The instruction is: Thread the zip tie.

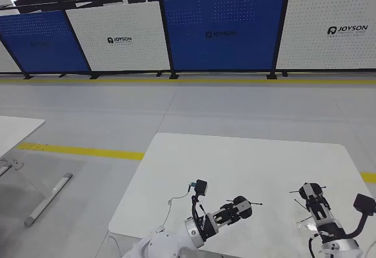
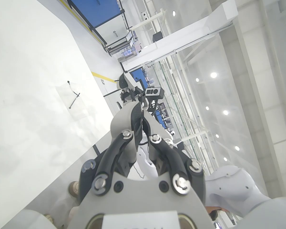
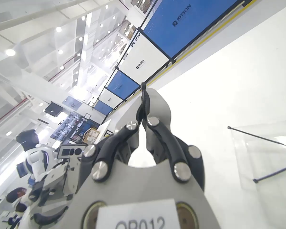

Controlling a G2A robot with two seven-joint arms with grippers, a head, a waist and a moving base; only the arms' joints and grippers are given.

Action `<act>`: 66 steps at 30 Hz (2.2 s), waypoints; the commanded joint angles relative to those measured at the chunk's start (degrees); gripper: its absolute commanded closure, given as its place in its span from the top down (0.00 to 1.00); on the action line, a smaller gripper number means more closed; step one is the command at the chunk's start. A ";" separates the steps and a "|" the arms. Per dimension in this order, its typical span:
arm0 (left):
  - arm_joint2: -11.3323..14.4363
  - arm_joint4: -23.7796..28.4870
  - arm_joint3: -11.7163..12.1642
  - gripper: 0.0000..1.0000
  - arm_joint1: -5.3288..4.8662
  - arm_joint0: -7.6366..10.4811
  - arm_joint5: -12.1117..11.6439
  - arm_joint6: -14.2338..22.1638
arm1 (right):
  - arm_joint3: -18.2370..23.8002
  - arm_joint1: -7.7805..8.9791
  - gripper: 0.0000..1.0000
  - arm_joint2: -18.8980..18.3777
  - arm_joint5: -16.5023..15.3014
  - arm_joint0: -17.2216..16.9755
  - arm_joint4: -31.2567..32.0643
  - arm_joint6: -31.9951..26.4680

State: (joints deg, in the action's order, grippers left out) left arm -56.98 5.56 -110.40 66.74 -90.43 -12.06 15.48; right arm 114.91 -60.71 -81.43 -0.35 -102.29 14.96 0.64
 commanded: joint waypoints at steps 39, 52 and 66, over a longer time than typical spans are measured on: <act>4.69 -12.49 5.79 0.00 0.92 5.28 10.48 -5.09 | 0.01 0.01 0.00 -0.03 -0.01 -0.02 -0.04 0.01; 4.73 -12.15 5.80 0.00 0.96 5.28 10.60 -5.27 | -2.35 0.18 0.00 -1.85 -5.30 0.41 -5.55 -10.77; 4.73 -12.15 5.80 0.00 0.96 5.28 10.60 -5.27 | -3.51 0.53 0.00 -3.36 -9.53 0.40 -5.11 -16.83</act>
State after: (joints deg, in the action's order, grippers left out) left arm -52.25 -6.59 -104.60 67.70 -85.15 -1.46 10.22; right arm 111.40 -60.19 -84.78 -9.88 -101.88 9.85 -16.18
